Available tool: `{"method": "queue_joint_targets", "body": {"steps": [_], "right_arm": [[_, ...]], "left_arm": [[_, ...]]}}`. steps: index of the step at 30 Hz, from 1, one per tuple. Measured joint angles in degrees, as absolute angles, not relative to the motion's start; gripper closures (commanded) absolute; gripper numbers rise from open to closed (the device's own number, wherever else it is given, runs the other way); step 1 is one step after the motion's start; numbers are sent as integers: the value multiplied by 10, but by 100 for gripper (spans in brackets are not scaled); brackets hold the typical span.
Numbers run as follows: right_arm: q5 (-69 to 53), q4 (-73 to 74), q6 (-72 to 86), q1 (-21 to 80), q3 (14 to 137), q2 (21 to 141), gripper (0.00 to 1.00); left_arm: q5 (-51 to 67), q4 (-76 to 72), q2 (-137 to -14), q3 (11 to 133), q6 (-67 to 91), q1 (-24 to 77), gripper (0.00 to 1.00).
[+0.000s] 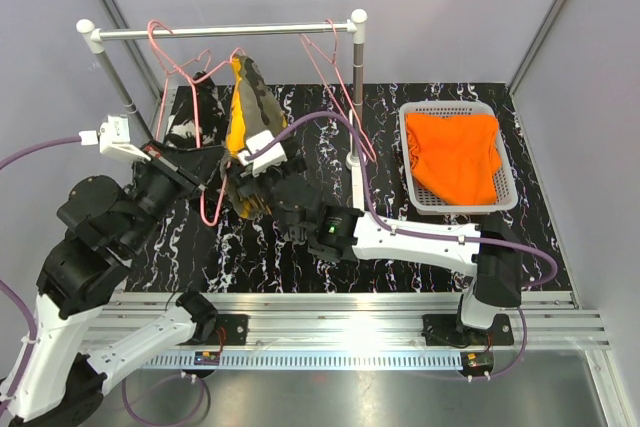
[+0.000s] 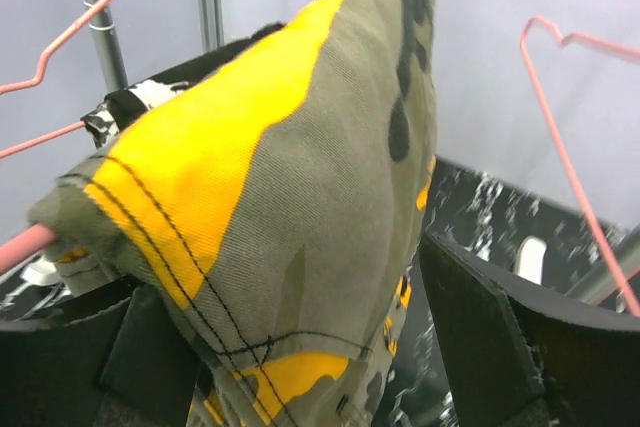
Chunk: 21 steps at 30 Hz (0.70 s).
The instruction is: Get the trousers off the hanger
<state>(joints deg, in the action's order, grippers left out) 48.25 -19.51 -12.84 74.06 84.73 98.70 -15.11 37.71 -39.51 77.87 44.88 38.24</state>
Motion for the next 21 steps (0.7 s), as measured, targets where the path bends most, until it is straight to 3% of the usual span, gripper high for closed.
{"method": "queue_joint_targets", "body": {"steps": [2, 4, 9, 13, 16, 17, 20, 21], "right_arm": [[467, -219, -175, 740, 845, 987, 17], [435, -247, -222, 737, 835, 986, 27], [372, -265, -285, 722, 833, 985, 32], [335, -273, -315, 705, 833, 982, 26], [323, -272, -333, 698, 833, 981, 27], [319, -271, -338, 696, 833, 981, 48], [305, -266, -360, 694, 833, 981, 88], [303, -263, -362, 693, 833, 981, 94]], "left_arm": [[-147, 377, -396, 784, 449, 382, 100], [-138, 377, -401, 792, 449, 382, 100], [-121, 379, -413, 808, 445, 382, 100], [-116, 379, -422, 810, 439, 382, 100], [-110, 379, -429, 810, 430, 382, 100], [-107, 379, -432, 811, 428, 382, 100], [-98, 379, -442, 814, 425, 381, 100], [-95, 379, -445, 814, 424, 381, 100]]}}
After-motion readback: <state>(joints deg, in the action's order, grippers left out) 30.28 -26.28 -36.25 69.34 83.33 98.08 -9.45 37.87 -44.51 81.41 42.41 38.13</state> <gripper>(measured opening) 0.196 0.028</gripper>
